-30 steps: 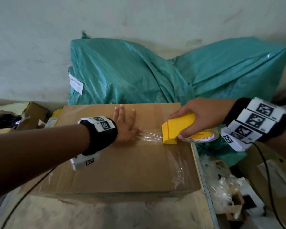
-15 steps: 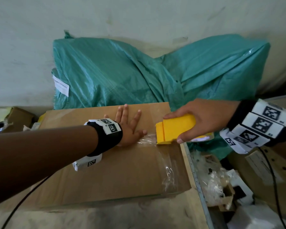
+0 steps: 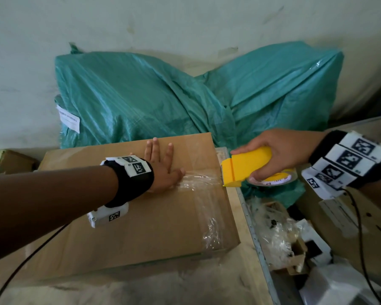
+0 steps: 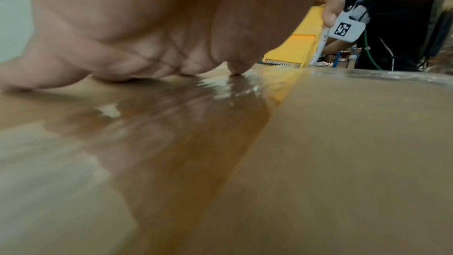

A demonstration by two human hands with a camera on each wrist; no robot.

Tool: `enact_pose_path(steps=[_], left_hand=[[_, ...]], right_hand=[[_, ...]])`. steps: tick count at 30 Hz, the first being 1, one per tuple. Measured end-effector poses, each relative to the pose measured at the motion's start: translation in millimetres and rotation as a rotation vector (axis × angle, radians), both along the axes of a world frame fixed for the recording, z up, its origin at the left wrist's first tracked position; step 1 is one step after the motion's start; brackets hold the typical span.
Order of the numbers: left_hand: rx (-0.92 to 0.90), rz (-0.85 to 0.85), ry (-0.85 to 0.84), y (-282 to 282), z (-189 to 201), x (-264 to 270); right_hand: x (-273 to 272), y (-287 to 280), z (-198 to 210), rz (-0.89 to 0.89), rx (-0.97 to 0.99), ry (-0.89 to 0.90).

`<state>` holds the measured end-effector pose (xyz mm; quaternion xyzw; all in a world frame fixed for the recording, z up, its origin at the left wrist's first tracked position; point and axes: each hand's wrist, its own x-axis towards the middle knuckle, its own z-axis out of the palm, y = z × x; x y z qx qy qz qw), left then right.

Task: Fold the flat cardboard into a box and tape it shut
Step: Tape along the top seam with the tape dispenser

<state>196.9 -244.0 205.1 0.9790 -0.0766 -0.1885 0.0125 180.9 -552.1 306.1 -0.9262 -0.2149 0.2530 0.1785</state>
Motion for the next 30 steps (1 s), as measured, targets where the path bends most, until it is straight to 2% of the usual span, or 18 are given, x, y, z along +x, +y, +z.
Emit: enact_pose_path(steps=[7, 13, 20, 30], left_hand=[[-0.039, -0.158, 0.009, -66, 6, -8], [0.011, -0.159, 0.084, -69, -1, -4], [-0.007, -0.145, 0.119, -66, 4, 1], [0.01, -0.123, 0.111, -70, 3, -1]], right_hand=[[0, -2, -3, -0.012, 0.049, 0.006], [-9, -14, -9, -0.037, 0.124, 0.061], [-15, -60, 2, -0.057, 0.096, 0.083], [-3, -58, -68, -0.135, 0.218, 0.182]])
